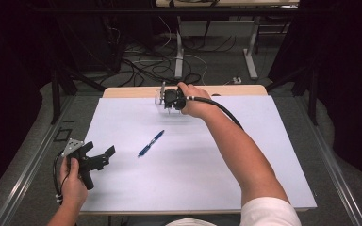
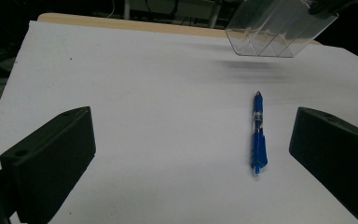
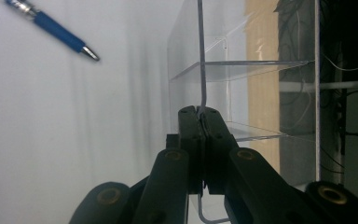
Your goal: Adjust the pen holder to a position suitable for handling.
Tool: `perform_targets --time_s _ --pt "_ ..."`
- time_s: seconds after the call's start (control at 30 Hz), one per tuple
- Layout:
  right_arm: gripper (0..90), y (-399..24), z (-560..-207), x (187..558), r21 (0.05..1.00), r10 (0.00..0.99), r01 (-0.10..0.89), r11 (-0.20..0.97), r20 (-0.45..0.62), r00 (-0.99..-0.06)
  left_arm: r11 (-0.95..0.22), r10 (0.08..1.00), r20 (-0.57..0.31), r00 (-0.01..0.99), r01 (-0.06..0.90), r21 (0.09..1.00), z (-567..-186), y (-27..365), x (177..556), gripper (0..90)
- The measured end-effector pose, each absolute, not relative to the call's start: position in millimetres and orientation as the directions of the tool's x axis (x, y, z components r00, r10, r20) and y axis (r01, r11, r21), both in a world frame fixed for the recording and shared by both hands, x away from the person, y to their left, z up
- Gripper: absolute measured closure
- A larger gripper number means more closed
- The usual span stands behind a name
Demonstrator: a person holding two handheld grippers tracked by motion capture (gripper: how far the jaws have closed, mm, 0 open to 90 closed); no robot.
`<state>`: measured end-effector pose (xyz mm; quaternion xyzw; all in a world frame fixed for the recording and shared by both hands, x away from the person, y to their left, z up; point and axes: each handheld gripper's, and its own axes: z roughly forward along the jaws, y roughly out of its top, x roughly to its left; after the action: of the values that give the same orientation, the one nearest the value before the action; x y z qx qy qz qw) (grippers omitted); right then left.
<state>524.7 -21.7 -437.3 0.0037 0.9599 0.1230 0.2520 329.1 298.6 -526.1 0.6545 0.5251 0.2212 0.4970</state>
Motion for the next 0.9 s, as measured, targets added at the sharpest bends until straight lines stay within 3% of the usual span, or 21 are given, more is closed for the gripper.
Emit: perform_targets --time_s 0.43,0.5,0.63,0.9 --pt "90.0 -44.6 -430.2 488.3 0.241 0.021 -0.103 0.965 -0.461 -0.887 0.027 0.911 -0.213 0.353 0.466 0.885 -526.3 296.2 329.5 0.1" --pt "90.0 -49.6 -421.1 482.2 0.299 0.064 -0.08 0.951 -0.442 -0.895 0.023 0.912 -0.212 0.352 0.471 0.882 -527.0 295.6 329.7 0.1" --pt "90.0 -58.1 -424.7 481.9 0.279 0.065 -0.063 0.958 -0.43 -0.901 0.03 0.911 -0.217 0.352 0.469 0.883 -526.5 293.4 329.2 0.1" --pt "89.0 -76.8 -431.6 482.4 0.343 0.147 0.002 0.939 -0.397 -0.906 0.028 0.909 -0.22 0.355 0.473 0.881 -526.7 295.1 329.4 0.1"
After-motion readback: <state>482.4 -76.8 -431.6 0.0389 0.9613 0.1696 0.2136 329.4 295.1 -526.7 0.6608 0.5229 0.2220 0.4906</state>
